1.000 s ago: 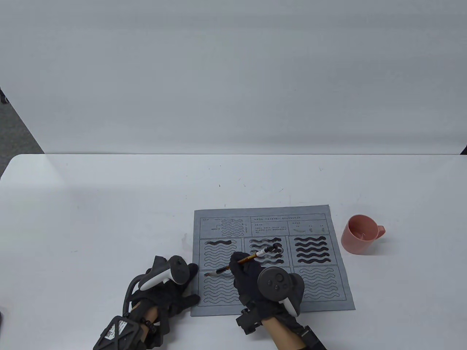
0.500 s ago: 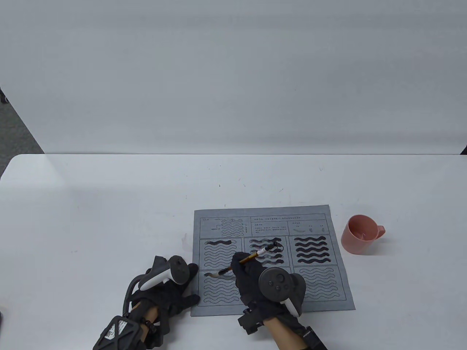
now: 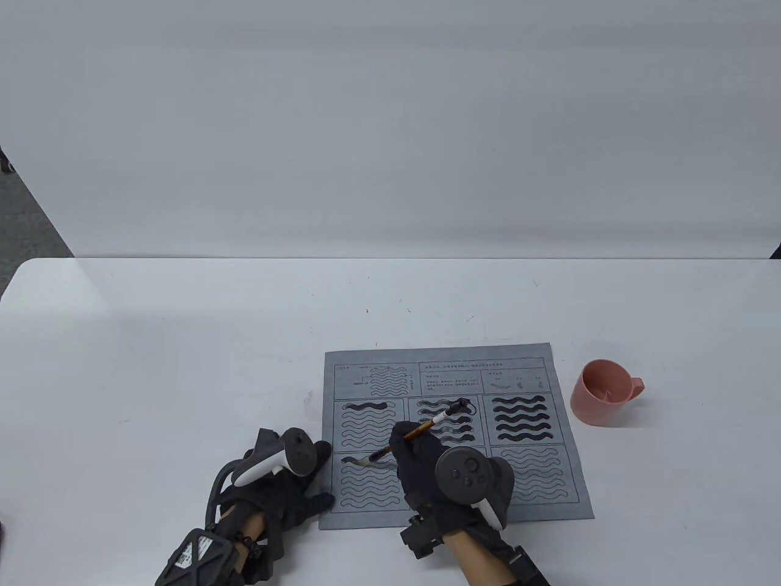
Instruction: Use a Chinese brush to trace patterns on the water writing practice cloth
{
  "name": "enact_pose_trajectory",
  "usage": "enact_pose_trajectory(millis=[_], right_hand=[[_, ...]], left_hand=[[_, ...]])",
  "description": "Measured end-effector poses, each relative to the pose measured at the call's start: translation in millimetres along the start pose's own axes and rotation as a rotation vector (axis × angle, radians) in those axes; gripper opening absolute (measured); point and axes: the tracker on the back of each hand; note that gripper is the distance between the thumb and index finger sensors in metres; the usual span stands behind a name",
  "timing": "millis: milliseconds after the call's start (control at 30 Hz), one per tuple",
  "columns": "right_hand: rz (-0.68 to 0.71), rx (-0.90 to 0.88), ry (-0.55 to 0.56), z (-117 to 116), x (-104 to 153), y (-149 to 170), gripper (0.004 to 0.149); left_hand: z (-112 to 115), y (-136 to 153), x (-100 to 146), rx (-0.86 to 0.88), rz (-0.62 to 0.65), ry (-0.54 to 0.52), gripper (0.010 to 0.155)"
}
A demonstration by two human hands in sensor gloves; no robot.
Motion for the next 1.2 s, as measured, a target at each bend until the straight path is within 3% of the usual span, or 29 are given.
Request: enact_pose_trajectory(millis=[1200], right_hand=[[-0.024,0.018,0.047,10.1,-2.4,9.2,0.042]], left_hand=[[0.0,-0.1,-0.3,-0.001,-0.001,0.0,0.086]])
Point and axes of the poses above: the tracker on the back of each hand, its own y axis roughly to the little-finger side, its own x axis roughly from the fingertips to the wrist, z = x × y, and after that the axes turned 4 degrees about y, right-handed
